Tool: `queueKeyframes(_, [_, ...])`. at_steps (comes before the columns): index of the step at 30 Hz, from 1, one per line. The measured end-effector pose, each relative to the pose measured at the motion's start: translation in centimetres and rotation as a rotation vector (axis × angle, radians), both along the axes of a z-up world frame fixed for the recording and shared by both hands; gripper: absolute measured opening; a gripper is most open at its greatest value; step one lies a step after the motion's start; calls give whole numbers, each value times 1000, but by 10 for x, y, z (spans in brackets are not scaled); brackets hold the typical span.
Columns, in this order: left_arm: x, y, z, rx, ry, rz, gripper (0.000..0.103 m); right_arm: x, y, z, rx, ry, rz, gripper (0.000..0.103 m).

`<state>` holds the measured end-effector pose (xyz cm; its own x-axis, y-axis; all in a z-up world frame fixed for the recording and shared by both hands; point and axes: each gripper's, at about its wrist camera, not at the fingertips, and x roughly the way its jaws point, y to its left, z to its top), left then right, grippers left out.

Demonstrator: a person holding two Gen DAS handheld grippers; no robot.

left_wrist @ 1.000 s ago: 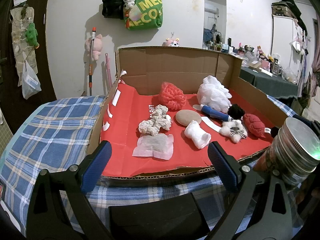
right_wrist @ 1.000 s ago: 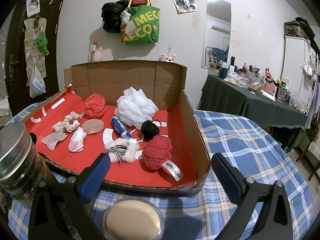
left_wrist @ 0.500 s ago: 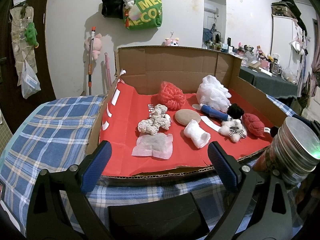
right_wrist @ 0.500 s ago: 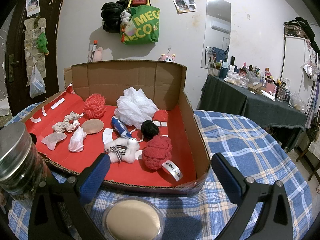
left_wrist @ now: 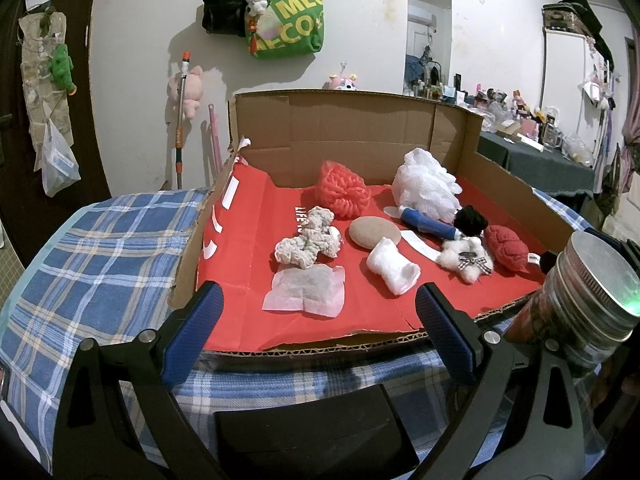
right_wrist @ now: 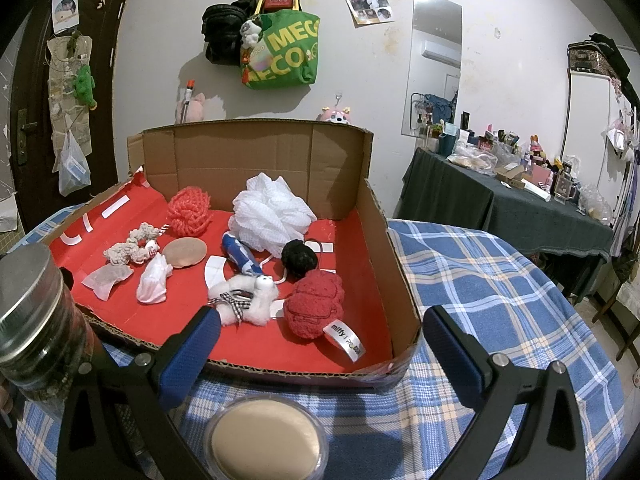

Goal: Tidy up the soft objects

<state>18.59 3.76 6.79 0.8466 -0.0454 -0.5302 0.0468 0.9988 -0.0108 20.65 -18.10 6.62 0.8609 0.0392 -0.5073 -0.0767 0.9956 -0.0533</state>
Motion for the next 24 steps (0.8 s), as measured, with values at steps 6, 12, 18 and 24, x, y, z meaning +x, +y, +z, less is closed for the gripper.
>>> queueKeyframes(6, [0, 0, 0, -2, 1, -1, 98, 0, -1, 0, 3, -2, 0, 103])
queueKeyframes(12, [-3, 0, 4, -36, 7, -6, 98, -4, -7, 3, 5, -6, -36, 103])
queueKeyframes(18, [-29, 3, 25, -47, -15, -8, 98, -35, -18, 29, 71, -19, -22, 103])
queueKeyframes(24, [-79, 4, 50, -57, -40, -20, 98, -87, -15, 59, 50, -53, -5, 103])
